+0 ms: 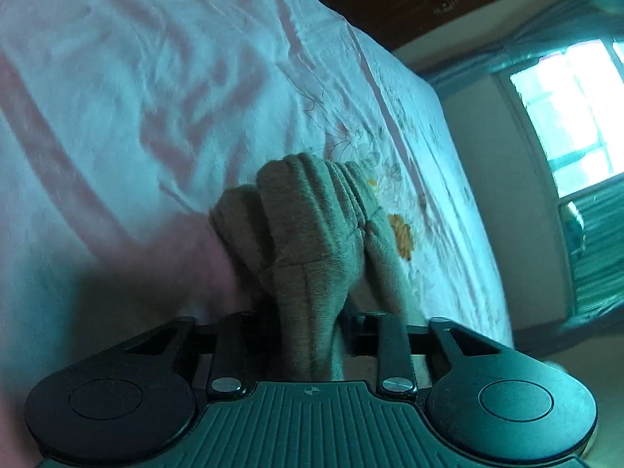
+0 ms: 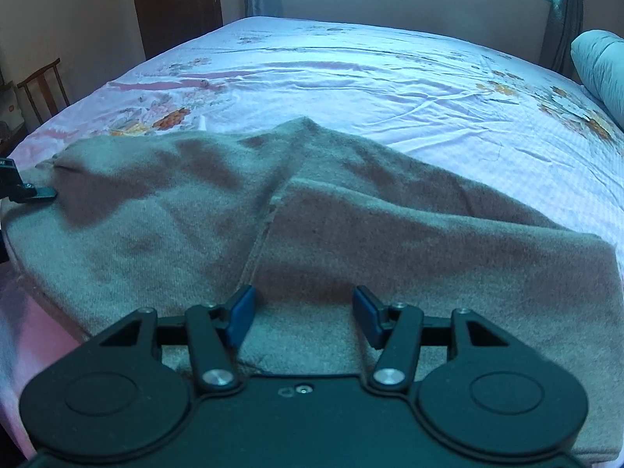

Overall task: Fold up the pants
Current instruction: 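Lift the held cuff with the left gripper and fold it over the pants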

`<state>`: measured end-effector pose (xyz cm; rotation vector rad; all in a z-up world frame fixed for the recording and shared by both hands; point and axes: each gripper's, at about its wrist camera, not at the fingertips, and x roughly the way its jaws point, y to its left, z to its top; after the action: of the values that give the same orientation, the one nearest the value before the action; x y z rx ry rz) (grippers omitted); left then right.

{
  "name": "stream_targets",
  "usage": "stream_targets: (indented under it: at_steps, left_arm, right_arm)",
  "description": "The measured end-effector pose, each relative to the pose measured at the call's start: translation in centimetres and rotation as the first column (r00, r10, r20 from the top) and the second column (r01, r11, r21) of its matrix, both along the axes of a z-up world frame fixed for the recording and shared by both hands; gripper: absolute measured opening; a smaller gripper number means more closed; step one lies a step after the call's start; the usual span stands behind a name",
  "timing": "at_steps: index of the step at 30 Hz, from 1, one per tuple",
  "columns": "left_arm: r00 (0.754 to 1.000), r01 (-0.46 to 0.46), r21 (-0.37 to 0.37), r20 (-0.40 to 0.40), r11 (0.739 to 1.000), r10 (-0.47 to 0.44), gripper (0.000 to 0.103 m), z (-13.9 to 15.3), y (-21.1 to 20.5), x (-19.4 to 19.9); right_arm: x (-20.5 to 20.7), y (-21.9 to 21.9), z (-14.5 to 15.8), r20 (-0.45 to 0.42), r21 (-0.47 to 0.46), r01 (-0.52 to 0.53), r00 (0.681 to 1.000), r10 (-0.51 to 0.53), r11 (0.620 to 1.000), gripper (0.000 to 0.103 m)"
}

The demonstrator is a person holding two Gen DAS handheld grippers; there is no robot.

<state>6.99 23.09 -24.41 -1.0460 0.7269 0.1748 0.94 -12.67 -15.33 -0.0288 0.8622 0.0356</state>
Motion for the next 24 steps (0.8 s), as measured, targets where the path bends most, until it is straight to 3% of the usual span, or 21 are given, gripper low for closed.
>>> stream_targets:
  at_steps: [3, 5, 8, 12, 15, 20, 24]
  left_arm:
    - [1.000, -0.002, 0.053, 0.024, 0.999, 0.001, 0.019, 1.2, -0.8, -0.1]
    - [0.998, 0.032, 0.140, 0.057, 0.990, -0.040, 0.018, 2.5, -2.0, 0.1]
    - [0.987, 0.091, 0.222, 0.108, 0.971, -0.117, 0.018, 4.4, -3.5, 0.5]
    - [0.956, 0.179, 0.329, 0.164, 0.927, -0.242, 0.018, 7.2, -5.8, 0.4]
    - [0.920, 0.243, 0.388, 0.198, 0.889, -0.338, 0.018, 8.9, -7.7, 0.4]
    - [0.833, 0.350, 0.476, 0.236, 0.807, -0.500, 0.018, 11.5, -11.3, 0.1]
    - [0.758, 0.418, 0.503, 0.266, 0.756, -0.596, 0.018, 13.3, -14.6, -1.2]
  right_arm:
    - [0.0, 0.0, 0.0, 0.001, 0.002, 0.002, 1.000, -0.002, 1.000, 0.049]
    - [0.0, 0.0, 0.0, 0.002, 0.004, 0.003, 1.000, -0.003, 1.000, 0.049]
    - [-0.1, 0.0, 0.1, 0.005, 0.005, 0.008, 1.000, -0.008, 1.000, 0.048]
    - [-0.6, 0.2, 0.2, 0.021, -0.023, 0.011, 1.000, -0.011, 1.000, 0.046]
    - [-1.2, 0.2, 0.4, 0.030, -0.042, 0.028, 0.999, -0.026, 0.999, 0.046]
    - [-1.5, 0.1, -0.3, 0.026, -0.063, 0.010, 1.000, -0.008, 0.998, 0.048]
    - [-1.2, -1.1, 0.2, 0.011, 0.015, 0.017, 1.000, -0.017, 1.000, 0.049]
